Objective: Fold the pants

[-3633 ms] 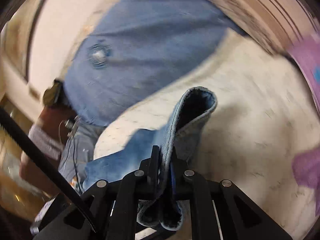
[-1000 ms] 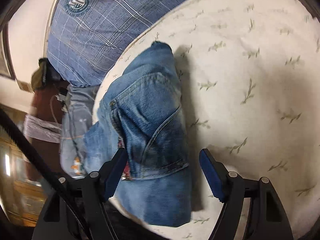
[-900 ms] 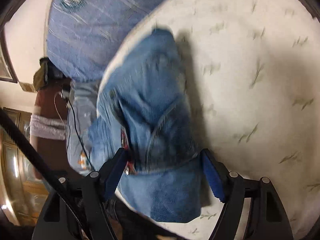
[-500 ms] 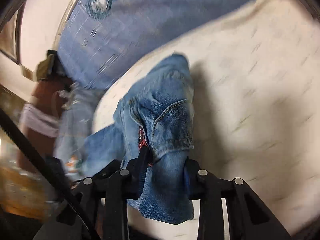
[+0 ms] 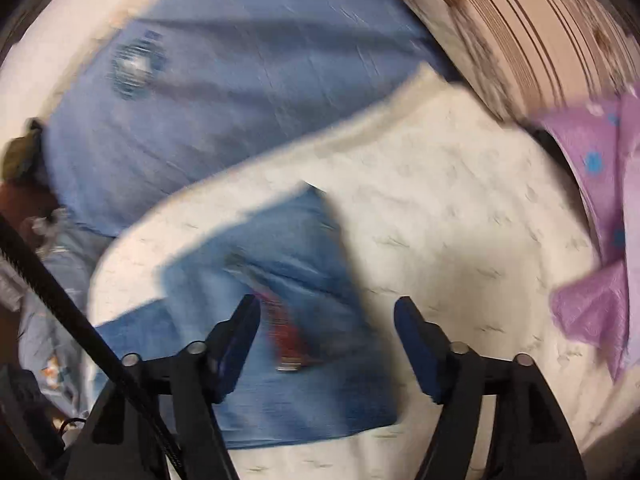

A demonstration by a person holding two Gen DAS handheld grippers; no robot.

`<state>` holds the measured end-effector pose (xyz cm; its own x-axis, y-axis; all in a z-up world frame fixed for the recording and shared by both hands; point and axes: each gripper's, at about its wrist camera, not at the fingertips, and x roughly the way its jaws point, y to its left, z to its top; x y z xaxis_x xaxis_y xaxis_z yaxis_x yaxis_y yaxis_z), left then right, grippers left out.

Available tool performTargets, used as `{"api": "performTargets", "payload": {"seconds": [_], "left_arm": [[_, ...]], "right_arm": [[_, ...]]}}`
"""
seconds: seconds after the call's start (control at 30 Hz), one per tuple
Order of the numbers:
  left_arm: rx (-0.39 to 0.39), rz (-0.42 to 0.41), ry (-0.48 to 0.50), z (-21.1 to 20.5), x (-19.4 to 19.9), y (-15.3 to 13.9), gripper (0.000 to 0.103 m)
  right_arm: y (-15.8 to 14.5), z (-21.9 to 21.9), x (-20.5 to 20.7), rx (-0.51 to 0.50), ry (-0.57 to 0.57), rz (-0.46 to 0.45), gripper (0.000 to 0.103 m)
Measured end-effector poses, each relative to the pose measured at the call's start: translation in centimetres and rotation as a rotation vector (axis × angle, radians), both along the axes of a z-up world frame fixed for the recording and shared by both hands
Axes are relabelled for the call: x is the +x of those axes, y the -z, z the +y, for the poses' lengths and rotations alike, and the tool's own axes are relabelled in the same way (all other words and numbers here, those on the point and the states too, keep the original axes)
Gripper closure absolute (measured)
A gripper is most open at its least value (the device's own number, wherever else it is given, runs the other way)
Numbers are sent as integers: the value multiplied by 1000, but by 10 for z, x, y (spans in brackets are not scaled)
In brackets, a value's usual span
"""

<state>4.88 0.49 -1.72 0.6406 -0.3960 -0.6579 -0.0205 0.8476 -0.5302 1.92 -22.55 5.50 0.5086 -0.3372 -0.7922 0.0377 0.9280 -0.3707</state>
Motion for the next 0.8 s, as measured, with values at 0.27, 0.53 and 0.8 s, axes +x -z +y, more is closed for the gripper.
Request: {"api": "performTargets", "payload": {"seconds": [0.27, 0.53, 0.8], "left_arm": [[-229, 97, -323, 106, -46, 19, 49], [-266, 229, -372, 126, -38, 51, 46], [-317, 273, -386, 135, -30, 81, 47]], "right_arm": [[66, 58, -25, 336, -226, 251, 28], [139, 91, -43, 369, -281, 440, 28], [163, 91, -55, 316, -282, 487, 28]]}}
